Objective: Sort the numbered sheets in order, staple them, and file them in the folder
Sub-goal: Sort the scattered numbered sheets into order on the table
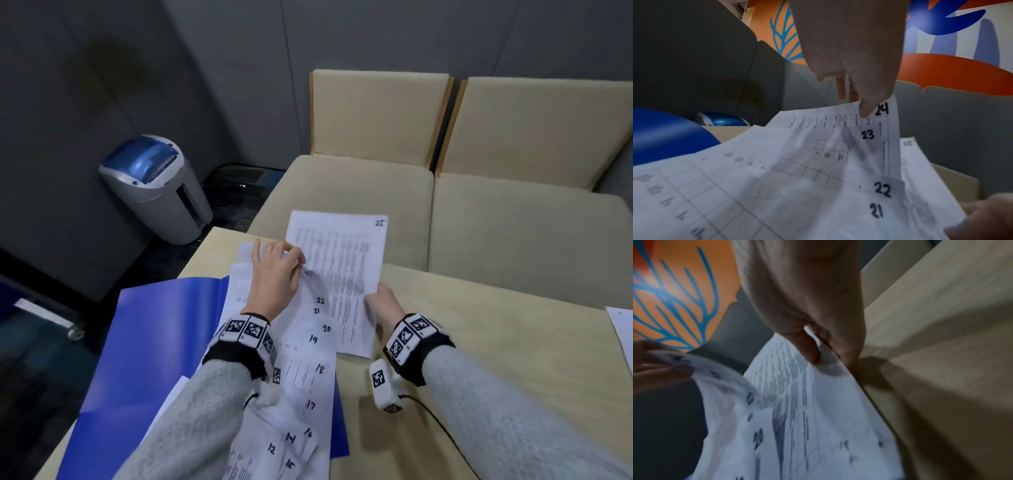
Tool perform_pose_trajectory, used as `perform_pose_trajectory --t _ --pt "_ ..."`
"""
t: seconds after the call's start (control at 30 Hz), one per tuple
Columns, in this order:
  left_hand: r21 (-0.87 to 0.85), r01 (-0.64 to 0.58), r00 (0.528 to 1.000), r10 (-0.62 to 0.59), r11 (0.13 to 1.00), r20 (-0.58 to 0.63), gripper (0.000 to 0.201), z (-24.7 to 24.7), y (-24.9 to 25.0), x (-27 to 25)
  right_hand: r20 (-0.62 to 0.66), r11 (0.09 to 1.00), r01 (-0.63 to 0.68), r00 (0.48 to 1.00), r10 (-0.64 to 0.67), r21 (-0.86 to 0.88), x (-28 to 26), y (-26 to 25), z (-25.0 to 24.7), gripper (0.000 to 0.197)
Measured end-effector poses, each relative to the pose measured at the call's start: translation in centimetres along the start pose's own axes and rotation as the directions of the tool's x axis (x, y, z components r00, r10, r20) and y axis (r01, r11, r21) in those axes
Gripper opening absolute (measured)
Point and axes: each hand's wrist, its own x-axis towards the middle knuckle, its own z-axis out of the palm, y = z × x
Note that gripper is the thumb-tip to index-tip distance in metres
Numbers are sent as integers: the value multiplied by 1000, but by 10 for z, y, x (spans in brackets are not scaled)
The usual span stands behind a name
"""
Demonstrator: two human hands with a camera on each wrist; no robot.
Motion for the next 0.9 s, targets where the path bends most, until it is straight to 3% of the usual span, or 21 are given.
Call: perform_pose_trajectory --t 0.1,0.17,0.27,0.33,0.4,0.47,0.53,0.63,0.67,0.77,0.9 --pt "-4 160 984 -159 987 84 36 -7 -2 -12 123 982 -33 991 57 -188 -7 7 9 43" --pt "5 385 916 -382 923 123 48 -22 -23 -38 137 964 -31 988 69 -263 -13 13 11 32" --pt "41 698 704 -696 715 140 41 -54 -66 -102 133 956 -60 986 102 -288 -24 21 9 33" --pt "114 800 557 -799 589 227 43 -70 -88 -147 116 952 -80 986 119 -295 -29 26 7 34" --pt "196 832 428 -826 518 367 63 -76 -108 -187 84 958 -95 989 122 -272 -37 26 8 32" --pt "243 813 352 -779 529 518 101 -73 -119 -217 42 967 -94 993 107 -237 -46 26 10 33" --pt "251 766 373 -727 592 577 109 -64 -118 -235 34 973 -97 994 107 -212 -54 27 14 35" --pt "246 733 471 -735 634 488 98 -53 -107 -248 47 980 -76 995 86 -183 -58 37 17 31" --pt "241 737 481 -741 631 469 99 -51 -104 -248 36 980 -80 995 88 -180 -59 39 17 30" --pt "207 752 481 -735 626 477 99 -47 -98 -245 3 977 -46 999 47 -210 -70 35 12 20" --pt "199 752 446 -708 628 548 88 -43 -94 -238 64 975 -56 995 72 -213 -74 38 5 28"
